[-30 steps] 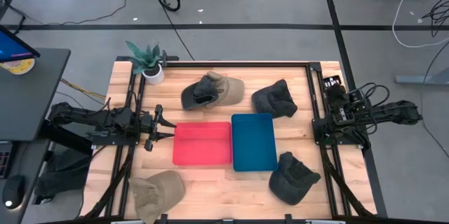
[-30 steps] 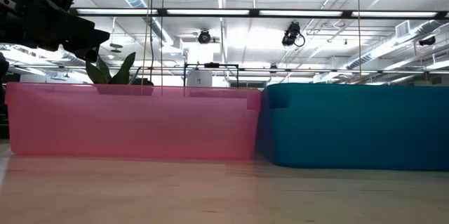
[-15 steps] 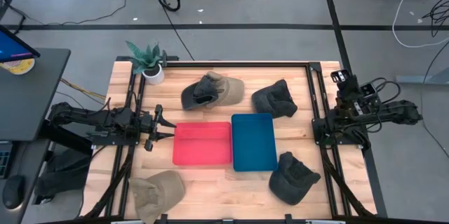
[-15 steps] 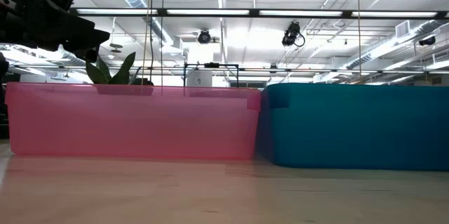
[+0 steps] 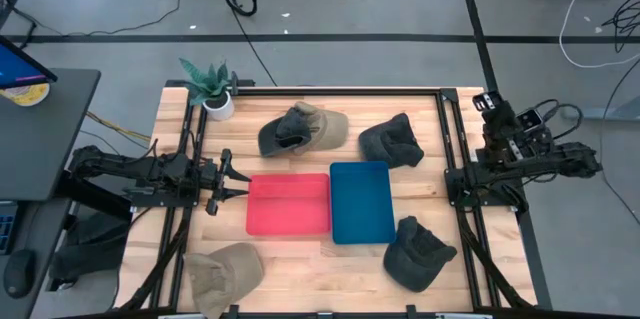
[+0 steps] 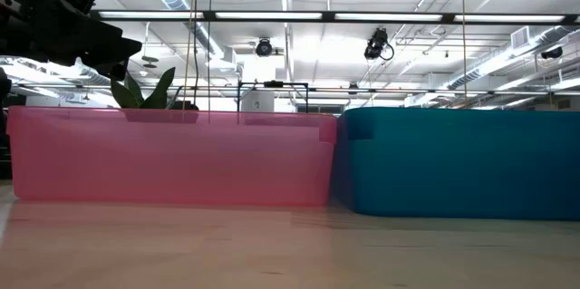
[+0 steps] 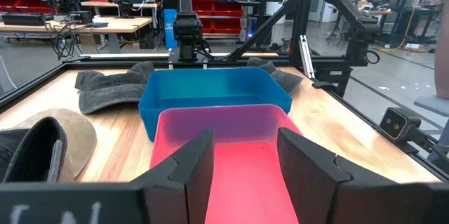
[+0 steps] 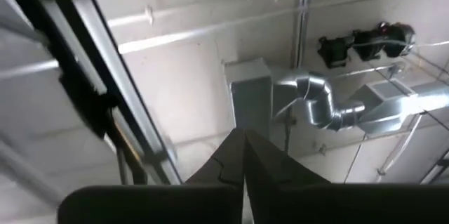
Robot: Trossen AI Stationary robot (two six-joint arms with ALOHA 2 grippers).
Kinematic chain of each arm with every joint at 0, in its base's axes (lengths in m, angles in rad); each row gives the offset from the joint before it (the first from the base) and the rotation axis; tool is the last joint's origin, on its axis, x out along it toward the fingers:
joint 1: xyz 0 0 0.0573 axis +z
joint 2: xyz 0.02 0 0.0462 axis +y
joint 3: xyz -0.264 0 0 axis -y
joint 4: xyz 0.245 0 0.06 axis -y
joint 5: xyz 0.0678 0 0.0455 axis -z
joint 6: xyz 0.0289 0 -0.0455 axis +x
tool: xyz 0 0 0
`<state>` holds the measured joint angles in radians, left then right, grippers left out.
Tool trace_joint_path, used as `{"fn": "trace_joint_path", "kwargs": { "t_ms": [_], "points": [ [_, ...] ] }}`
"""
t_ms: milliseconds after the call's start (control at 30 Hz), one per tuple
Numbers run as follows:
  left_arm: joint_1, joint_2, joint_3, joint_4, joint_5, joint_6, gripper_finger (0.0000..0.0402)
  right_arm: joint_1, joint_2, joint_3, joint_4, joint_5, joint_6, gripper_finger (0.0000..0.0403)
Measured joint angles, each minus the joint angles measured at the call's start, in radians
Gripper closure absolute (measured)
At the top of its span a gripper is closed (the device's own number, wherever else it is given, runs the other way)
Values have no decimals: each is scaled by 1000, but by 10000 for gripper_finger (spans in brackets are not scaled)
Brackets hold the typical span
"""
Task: Pick & Place hat
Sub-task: Put the bottom black cap into the blue bin
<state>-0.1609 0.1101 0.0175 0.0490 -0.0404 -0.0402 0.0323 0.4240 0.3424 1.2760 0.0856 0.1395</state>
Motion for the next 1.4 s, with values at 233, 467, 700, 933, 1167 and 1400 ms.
{"fn": "trace_joint_path", "kwargs": {
  "t_ms": [233,467,700,933,1167,1400],
  "points": [
    [0,0,0,0,0,0,241,0,1,310,-695,-35,-4,390],
    [0,0,0,0,0,0,241,0,6,454,-1050,-34,34,390],
    [0,0,0,0,0,0,241,0,10,446,-1012,-34,137,390],
    [0,0,0,0,0,0,241,0,10,447,-994,-136,128,390],
    [0,0,0,0,0,0,241,0,34,533,-1096,-353,88,390],
    [0,0,0,0,0,0,241,0,114,584,-1092,-509,115,390]
  ]
}}
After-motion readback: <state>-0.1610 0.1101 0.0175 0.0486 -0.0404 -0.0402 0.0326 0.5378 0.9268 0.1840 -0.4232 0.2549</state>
